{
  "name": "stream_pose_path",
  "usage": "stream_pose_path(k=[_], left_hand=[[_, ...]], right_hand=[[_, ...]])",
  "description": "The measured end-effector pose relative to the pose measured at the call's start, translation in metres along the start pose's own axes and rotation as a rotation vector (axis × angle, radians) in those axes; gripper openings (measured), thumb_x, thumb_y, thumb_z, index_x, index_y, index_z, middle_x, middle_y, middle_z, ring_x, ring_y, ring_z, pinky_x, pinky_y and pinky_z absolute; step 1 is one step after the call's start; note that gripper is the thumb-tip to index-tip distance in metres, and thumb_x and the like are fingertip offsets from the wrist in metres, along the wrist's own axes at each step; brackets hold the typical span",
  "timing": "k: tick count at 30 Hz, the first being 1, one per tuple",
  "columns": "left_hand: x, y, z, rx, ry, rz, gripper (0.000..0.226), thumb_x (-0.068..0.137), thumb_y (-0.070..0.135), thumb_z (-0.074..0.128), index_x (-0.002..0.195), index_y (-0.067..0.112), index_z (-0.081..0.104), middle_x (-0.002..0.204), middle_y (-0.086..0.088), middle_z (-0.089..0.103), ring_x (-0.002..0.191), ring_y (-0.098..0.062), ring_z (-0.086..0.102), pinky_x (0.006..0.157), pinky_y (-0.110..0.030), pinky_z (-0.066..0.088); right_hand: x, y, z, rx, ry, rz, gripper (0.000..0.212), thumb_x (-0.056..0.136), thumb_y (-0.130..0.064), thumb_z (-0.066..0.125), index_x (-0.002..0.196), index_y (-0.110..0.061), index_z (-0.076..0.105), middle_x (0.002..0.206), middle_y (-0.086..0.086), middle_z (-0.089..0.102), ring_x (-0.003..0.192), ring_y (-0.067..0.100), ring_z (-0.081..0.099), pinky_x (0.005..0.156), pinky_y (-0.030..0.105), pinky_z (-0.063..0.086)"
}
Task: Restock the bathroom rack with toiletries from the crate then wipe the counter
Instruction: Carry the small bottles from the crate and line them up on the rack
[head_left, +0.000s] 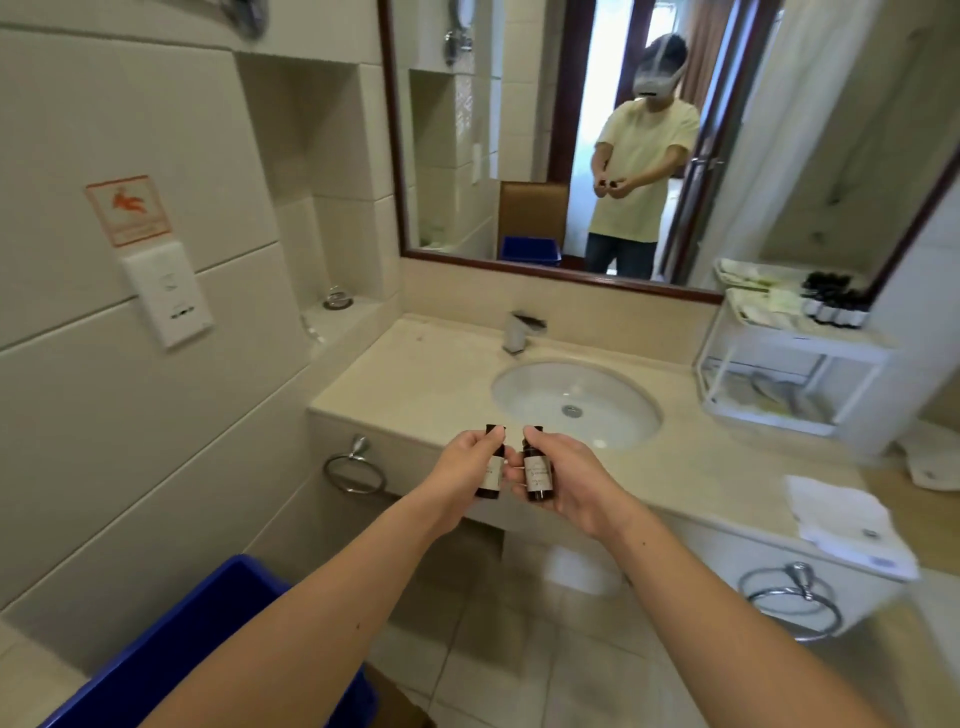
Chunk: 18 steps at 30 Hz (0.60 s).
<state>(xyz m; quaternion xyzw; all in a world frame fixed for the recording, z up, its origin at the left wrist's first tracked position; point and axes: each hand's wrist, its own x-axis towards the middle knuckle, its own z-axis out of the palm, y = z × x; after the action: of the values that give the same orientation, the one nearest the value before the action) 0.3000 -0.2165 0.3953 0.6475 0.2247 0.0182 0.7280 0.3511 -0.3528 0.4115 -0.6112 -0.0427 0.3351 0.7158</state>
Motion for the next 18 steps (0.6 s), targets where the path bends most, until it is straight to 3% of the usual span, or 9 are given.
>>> stream_pose_path(k=[6,14,18], left_hand=[[0.009,0.016,0.108,-0.088,-0.095,0.027,0.027,0.097,0.027,0.057,0.114,0.007,0.052,0.098,-0.007,0.066,0.079,-0.02,0.064,0.079,-0.04,0.052],[0.024,0.033,0.224,-0.046,-0.208,0.074,0.028,0.093,0.027,0.063,0.114,0.011,0.054,0.102,-0.007,0.066,0.088,-0.02,0.066,0.091,-0.047,0.052],[0.035,0.041,0.268,-0.044,-0.262,0.071,0.029,0.091,0.028,0.066,0.112,0.013,0.055,0.105,-0.008,0.066,0.092,-0.021,0.067,0.086,-0.043,0.055]], right_hand=[[-0.023,-0.03,-0.106,0.031,0.101,-0.064,0.025,0.093,-0.03,0.063,0.102,-0.008,0.056,0.087,0.01,0.068,0.069,0.02,0.069,0.066,0.035,0.058],[-0.054,-0.068,-0.219,0.067,0.237,-0.132,0.024,0.09,-0.028,0.067,0.099,-0.009,0.057,0.087,0.01,0.061,0.065,0.02,0.068,0.066,0.037,0.06],[-0.064,-0.085,-0.259,0.082,0.268,-0.175,0.026,0.09,-0.029,0.067,0.104,-0.01,0.057,0.088,0.009,0.063,0.066,0.019,0.068,0.068,0.037,0.06]])
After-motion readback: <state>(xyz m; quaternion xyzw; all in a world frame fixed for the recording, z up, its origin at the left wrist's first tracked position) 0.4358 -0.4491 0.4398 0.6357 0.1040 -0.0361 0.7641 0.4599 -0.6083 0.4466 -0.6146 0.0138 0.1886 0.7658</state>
